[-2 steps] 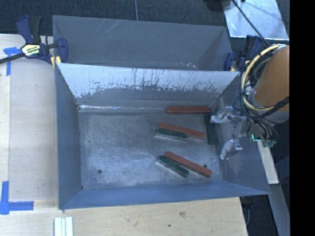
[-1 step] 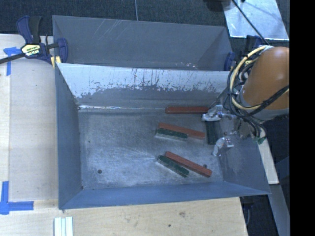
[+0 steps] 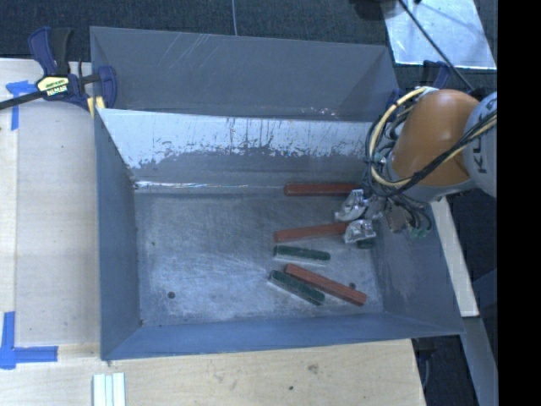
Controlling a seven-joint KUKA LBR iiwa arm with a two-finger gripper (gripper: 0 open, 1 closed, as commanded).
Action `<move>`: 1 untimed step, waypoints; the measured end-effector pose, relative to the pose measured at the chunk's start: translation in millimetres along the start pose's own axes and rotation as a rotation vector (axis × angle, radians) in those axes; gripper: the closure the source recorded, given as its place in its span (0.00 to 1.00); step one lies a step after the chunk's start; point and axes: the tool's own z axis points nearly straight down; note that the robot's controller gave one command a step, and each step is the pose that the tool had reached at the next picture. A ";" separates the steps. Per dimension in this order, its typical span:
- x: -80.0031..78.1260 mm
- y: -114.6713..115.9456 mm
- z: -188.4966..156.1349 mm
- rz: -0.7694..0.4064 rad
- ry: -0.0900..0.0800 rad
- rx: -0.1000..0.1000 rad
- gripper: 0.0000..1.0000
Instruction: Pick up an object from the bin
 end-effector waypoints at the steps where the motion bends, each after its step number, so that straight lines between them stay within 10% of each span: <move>1: 0.0 0.0 0.0 0.000 0.000 0.000 1.00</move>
Offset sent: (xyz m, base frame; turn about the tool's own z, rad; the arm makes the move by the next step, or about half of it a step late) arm -0.0119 -0.0264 0.1613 -0.0667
